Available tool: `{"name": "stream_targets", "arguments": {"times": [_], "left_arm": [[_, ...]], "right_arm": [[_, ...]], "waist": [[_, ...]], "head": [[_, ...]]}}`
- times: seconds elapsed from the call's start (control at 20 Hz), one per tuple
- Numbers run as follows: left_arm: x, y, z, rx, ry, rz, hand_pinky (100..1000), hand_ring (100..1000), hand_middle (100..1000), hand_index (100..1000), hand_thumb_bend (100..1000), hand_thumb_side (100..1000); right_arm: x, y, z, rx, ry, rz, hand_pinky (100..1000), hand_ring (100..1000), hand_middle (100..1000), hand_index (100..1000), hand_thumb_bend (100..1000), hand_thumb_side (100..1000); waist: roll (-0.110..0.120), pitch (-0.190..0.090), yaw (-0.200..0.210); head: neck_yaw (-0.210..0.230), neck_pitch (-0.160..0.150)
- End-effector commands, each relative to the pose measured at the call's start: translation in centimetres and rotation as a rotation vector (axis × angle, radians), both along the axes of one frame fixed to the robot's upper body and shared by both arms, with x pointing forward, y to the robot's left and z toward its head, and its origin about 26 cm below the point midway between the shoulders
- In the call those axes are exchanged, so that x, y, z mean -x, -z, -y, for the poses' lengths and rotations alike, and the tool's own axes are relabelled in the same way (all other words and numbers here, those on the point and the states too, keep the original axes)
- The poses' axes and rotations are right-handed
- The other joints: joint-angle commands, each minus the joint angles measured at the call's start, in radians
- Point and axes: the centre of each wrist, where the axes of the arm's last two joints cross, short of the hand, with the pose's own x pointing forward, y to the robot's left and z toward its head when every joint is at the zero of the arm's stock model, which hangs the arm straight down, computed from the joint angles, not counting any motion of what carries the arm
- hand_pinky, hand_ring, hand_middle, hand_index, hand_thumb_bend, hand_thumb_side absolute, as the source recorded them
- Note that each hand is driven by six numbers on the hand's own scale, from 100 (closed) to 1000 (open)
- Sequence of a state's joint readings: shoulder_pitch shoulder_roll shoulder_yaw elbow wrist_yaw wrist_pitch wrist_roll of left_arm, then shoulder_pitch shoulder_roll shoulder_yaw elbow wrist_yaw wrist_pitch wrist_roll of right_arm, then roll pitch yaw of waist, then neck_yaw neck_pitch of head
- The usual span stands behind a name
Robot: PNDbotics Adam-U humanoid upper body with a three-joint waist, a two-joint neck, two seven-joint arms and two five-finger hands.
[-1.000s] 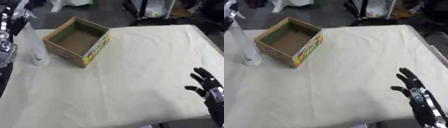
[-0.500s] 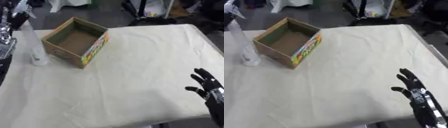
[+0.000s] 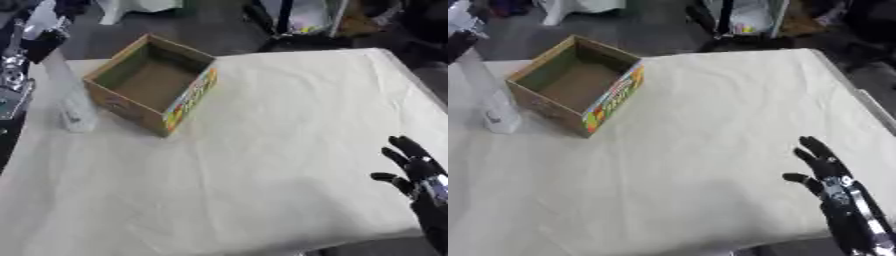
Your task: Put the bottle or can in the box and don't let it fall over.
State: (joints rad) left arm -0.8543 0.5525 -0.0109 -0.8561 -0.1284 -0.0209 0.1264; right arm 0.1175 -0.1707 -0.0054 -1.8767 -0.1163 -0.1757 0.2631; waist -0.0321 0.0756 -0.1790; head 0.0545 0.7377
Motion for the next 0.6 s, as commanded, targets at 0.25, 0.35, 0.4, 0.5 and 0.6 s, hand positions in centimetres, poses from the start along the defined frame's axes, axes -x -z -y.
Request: {"name": "stream_targets", "arguments": {"times": [0.25,0.35,0.4,0.5,0.6], "left_arm": [[-0.19,-0.81,-0.10,-0.015,0.015,-0.005,339,1000,751,662,148,361],[-0.20,-0.75,-0.11,-0.018,0.021,-0.011,263,1000,663,583,100,177],[-0.20,-0.76,-0.08,-0.017,0.024,-0.010,224,1000,614,540,100,182],[-0.20,-0.84,-0.01,-0.008,0.028,0.003,158,1000,533,470,100,241],[-0.17,-0.95,0.05,0.003,0.027,0.022,116,1000,482,425,100,273]], "right_arm": [[-0.13,-0.47,0.31,0.015,-0.005,0.014,743,1000,1000,1000,100,823],[-0.14,-0.47,0.31,0.014,-0.004,0.014,743,1000,1000,1000,100,817],[-0.14,-0.46,0.31,0.013,-0.004,0.013,743,1000,1000,1000,100,817],[-0.14,-0.45,0.30,0.013,-0.004,0.013,743,1000,1000,1000,100,817],[-0.15,-0.45,0.30,0.012,-0.004,0.012,743,1000,1000,1000,100,817]], "waist": [[0.002,-0.013,-0.005],[0.002,-0.014,-0.005],[0.002,-0.014,-0.005],[0.002,-0.015,-0.006],[0.002,-0.015,-0.006]], "head": [[-0.002,-0.005],[-0.002,-0.005],[-0.001,-0.004],[-0.002,-0.004],[-0.003,-0.004]]}}
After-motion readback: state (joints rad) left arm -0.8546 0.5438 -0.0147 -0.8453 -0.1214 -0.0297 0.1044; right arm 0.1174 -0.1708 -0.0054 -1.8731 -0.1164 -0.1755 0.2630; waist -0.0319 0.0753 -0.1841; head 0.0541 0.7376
